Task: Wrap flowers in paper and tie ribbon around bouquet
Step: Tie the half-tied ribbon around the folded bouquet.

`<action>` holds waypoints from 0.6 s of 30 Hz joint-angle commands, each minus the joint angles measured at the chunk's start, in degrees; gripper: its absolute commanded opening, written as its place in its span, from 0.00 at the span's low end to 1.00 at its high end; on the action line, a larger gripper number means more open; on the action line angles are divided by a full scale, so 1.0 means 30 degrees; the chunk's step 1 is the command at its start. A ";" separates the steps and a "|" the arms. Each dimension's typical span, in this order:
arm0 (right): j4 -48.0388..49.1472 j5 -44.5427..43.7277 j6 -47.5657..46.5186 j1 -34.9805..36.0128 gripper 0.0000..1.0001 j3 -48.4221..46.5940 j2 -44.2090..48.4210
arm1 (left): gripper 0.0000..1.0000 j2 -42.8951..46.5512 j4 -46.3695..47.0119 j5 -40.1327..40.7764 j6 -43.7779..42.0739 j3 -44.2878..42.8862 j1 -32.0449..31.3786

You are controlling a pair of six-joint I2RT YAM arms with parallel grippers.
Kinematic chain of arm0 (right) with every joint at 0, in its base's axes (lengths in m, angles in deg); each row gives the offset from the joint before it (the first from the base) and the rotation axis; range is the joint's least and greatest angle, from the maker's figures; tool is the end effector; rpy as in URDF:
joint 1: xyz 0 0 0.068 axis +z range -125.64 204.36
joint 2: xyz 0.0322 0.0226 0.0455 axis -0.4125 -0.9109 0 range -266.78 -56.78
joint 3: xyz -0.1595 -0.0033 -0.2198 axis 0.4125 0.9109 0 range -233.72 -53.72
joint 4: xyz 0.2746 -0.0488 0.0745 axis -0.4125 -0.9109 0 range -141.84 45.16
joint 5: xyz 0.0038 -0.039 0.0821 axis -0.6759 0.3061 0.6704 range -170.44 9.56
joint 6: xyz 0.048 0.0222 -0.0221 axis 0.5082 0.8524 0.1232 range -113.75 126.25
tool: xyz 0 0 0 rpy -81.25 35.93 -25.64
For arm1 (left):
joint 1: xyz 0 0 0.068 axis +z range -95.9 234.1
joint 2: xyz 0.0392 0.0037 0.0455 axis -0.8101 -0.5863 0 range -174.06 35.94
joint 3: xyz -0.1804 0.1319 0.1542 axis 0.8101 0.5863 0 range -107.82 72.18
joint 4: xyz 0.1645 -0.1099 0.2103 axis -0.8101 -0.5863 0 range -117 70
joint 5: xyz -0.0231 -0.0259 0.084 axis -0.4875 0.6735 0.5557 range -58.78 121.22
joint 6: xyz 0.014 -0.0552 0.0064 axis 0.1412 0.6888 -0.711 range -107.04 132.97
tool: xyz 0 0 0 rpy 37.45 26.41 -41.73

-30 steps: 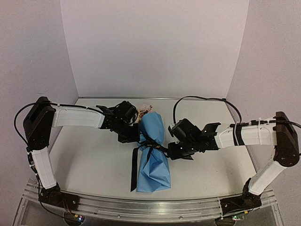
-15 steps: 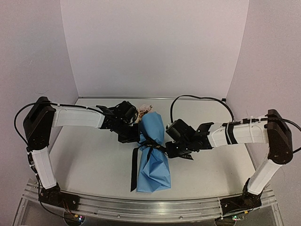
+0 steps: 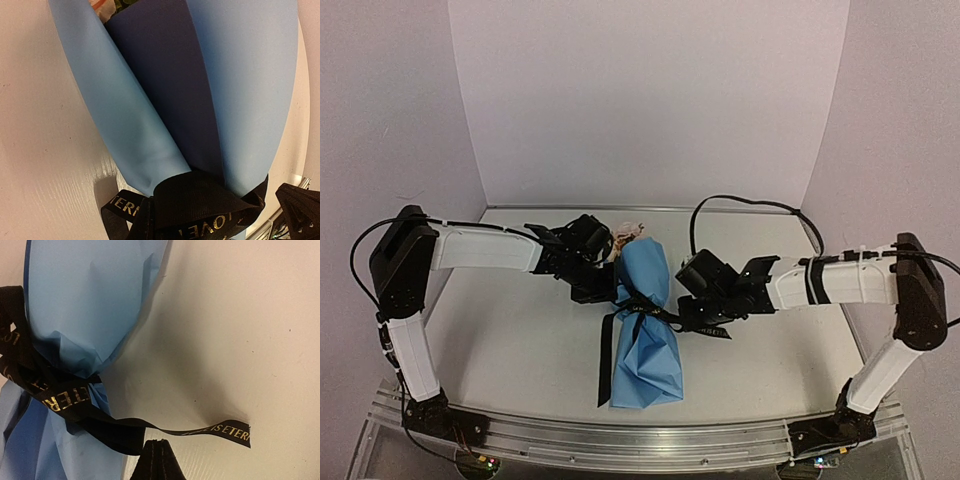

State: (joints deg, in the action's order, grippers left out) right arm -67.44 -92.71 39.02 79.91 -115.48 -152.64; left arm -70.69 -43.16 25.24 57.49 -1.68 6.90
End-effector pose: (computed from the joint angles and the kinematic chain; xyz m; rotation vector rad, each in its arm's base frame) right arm 0.2164 0.2999 0.1760 -0.4248 2.5255 0.3361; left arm 0.2837 -0.3126 0.1726 0.1071 2.7141 -0.6960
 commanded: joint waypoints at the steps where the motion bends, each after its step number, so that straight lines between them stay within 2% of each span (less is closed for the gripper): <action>1: -0.0767 -0.0502 0.0312 -0.0311 0.00 -0.0653 0.1181 | 0.00 0.0621 -0.0398 0.0262 -0.0602 -0.0133 0.0035; 3: -0.0735 0.0099 0.0125 -0.0299 0.00 -0.0615 0.1450 | 0.00 0.0662 -0.0470 0.0239 -0.0679 -0.0134 0.0032; 7: -0.0196 0.1670 -0.0527 -0.0245 0.20 -0.0107 0.1982 | 0.00 0.0655 -0.0482 0.0147 -0.0719 -0.0157 0.0050; 9: -0.0023 0.2287 -0.0792 -0.0235 0.27 0.0050 0.1866 | 0.00 0.0584 -0.0440 0.0034 -0.0720 -0.0191 0.0059; 18: 0.0407 0.3003 -0.1082 -0.0196 0.25 -0.0193 0.0401 | 0.00 0.0567 -0.0427 -0.0073 -0.0633 -0.0229 0.0060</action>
State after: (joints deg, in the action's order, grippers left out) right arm -67.77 -84.85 36.86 79.04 -115.45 -149.10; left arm -70.69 -44.21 25.22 56.27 -1.68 6.90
